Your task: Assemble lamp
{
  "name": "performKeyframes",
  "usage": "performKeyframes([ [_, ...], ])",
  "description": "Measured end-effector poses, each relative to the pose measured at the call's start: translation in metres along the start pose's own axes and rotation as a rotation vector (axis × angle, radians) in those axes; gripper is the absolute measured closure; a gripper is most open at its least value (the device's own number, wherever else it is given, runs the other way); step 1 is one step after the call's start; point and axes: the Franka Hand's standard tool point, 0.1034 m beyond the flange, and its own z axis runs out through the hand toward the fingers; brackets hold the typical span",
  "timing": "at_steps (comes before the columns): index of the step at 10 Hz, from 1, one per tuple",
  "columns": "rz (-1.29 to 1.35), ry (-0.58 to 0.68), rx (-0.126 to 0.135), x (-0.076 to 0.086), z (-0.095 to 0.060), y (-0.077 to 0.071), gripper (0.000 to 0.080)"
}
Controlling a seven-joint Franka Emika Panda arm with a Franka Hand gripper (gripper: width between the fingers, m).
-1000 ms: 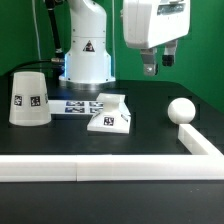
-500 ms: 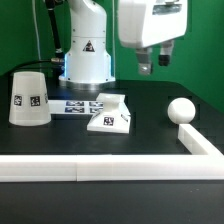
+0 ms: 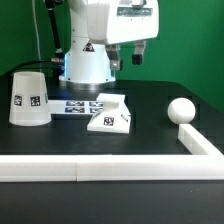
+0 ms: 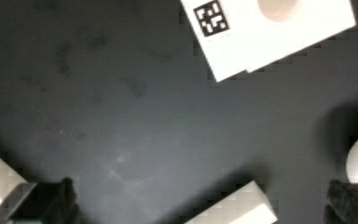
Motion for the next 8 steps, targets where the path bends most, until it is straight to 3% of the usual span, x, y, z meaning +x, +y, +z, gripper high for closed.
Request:
performKeyframes([
  [3, 0.145, 0.0, -0.003, -0.001, 0.0, -0.001, 0.01],
  [4, 0.294, -0.004, -0.02, -0.007, 0.001, -0.003, 0.01],
  [7, 0.572, 0.012, -0.029, -0.032, 0.015, -0.011, 0.01],
  [8, 0.644, 0.013, -0.025, -0.032, 0.016, -0.012, 0.01],
])
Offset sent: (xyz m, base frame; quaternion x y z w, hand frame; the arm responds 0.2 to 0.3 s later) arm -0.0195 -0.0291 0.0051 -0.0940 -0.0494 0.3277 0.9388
